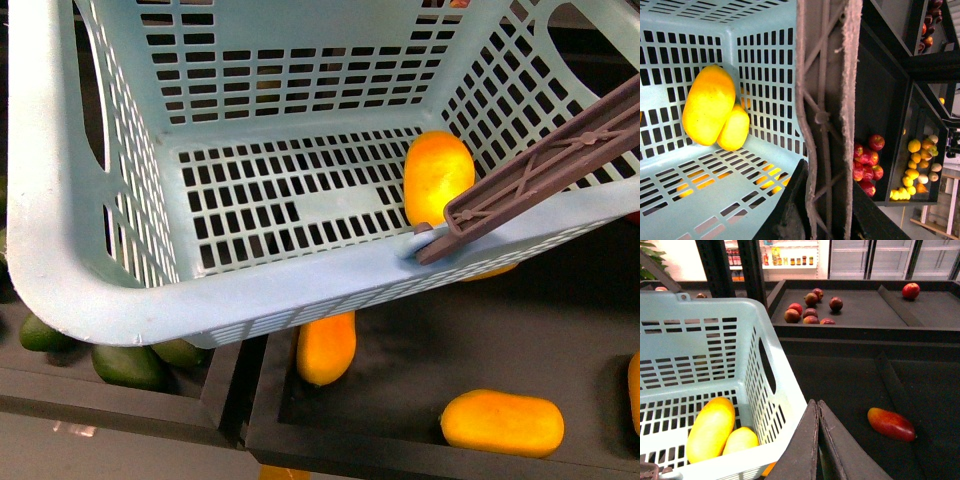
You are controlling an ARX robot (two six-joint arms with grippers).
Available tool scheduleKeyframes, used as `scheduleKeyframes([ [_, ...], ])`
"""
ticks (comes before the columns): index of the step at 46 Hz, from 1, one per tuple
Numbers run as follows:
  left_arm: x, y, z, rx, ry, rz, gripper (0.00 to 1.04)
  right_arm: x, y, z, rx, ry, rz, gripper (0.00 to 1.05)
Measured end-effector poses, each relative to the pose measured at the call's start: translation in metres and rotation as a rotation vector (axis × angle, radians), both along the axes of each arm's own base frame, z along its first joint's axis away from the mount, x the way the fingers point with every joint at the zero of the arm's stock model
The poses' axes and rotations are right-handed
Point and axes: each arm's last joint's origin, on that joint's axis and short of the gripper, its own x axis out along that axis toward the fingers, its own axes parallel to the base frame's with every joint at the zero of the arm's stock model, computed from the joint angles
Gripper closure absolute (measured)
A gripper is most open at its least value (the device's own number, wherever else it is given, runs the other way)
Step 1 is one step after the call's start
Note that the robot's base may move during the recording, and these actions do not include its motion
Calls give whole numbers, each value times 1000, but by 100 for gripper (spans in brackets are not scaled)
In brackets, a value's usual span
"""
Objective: Pick lemon and mango into basket
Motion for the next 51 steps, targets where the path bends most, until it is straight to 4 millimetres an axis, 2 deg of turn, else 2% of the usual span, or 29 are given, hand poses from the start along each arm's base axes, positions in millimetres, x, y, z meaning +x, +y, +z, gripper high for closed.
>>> scheduleKeyframes([
  [10, 0, 0, 0, 0, 0, -3, 97, -9, 0, -8, 0, -10, 3, 103],
  [30, 0, 0, 0, 0, -1, -5, 97, -28, 0, -3, -1, -27, 2, 103],
  [51, 0, 0, 0, -1, 0, -5, 97, -38, 0, -4, 0, -27, 2, 103],
])
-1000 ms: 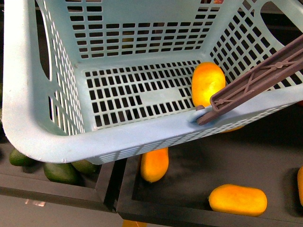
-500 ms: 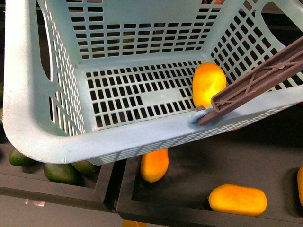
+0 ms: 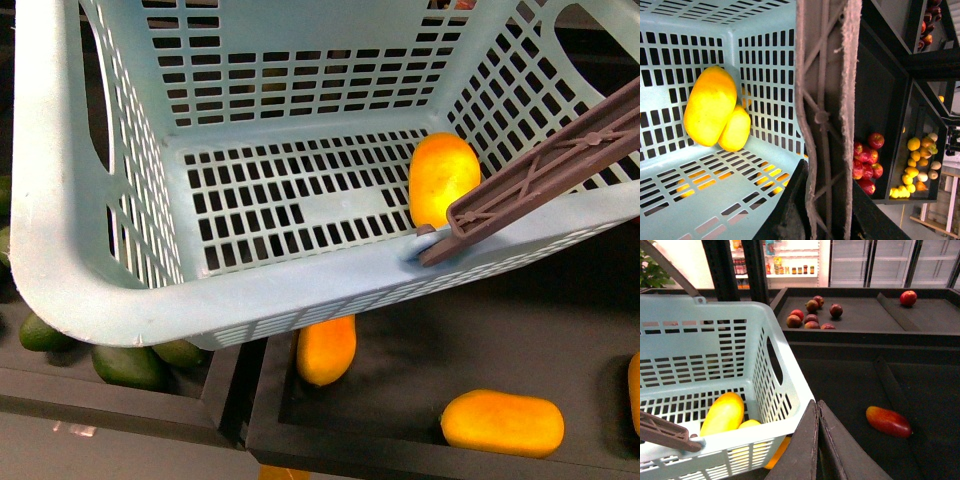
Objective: Pick lemon and mango into basket
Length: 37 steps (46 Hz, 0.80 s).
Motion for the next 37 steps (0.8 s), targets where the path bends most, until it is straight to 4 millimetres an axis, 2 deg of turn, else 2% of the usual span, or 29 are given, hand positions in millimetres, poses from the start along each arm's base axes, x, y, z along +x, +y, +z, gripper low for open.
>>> scheduleKeyframes([
  [9, 0, 0, 0, -1, 1, 0, 97, -12, 0, -3, 0, 6, -1, 103],
  [18, 0, 0, 0, -1, 2, -1, 97, -12, 0, -3, 0, 5, -2, 103],
  [20, 0, 0, 0, 0, 1, -1, 97, -12, 0, -3, -2, 5, -2, 96],
  [21, 0, 0, 0, 0, 0, -1, 97, -12, 0, -3, -2, 5, -2, 89],
  [29, 0, 0, 0, 0, 0, -1, 97, -12, 0, -3, -2, 5, -2, 53],
  [37, 0, 0, 0, 0, 1, -1, 97, -12, 0, -3, -2, 5, -2, 28],
])
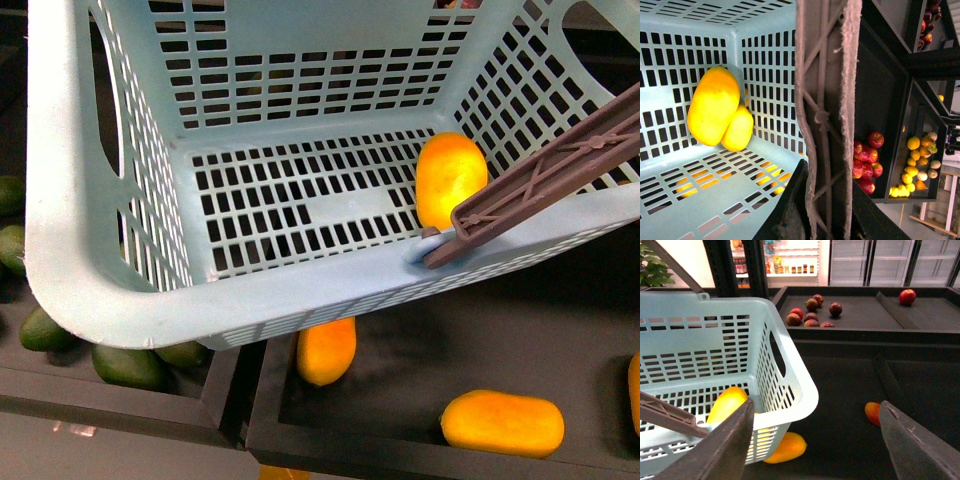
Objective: Pick lemon and mango into basket
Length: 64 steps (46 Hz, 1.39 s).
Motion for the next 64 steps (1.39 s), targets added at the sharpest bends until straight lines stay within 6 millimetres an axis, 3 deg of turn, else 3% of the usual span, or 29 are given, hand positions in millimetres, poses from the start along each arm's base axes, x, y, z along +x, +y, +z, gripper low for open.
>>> scheduleKeyframes([
  [7, 0, 0, 0, 0, 0, 0, 97, 0, 0, 0, 0, 0, 0, 7],
  [64, 0, -1, 0, 1, 0, -2, 97, 0, 0, 0, -2, 0, 0, 9],
])
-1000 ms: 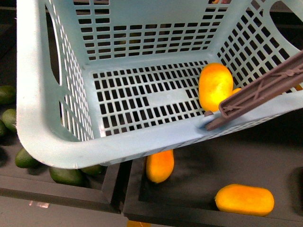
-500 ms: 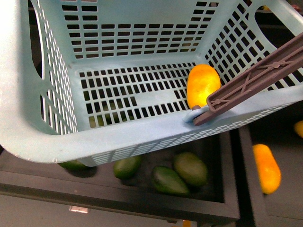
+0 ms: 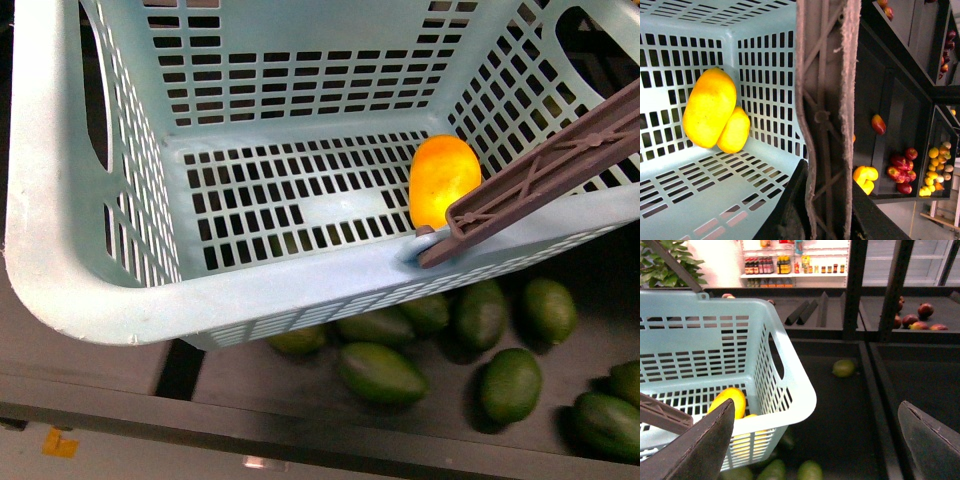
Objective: Pick lemon and mango into basket
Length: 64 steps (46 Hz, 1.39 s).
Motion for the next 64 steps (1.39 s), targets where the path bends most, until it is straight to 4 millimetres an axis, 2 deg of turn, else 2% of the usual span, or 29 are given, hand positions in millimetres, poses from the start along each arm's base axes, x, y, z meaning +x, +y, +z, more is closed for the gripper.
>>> scheduleKeyframes([
  [38, 5, 6, 0, 18, -16, 24, 97, 0, 0, 0, 0, 0, 3, 9],
  [40, 4, 3, -1, 18, -34, 64, 97, 0, 0, 0, 0, 0, 3, 9],
  [41, 5, 0, -5, -3, -76, 150, 97, 0, 0, 0, 0, 0, 1, 9],
  [43, 9, -3, -8, -42, -157, 346, 97, 0, 0, 0, 0, 0, 0, 9],
  [46, 15, -4, -10, -100, -195, 498, 97, 0, 0, 0, 0, 0, 0, 9],
  [54, 48, 19, -23, -130, -207, 656, 97, 0, 0, 0, 0, 0, -2, 9],
  [61, 82, 38, -53, -124, -176, 751, 97, 0, 0, 0, 0, 0, -2, 9],
  [64, 102, 47, -81, -120, -159, 820, 97, 0, 0, 0, 0, 0, -2, 9],
])
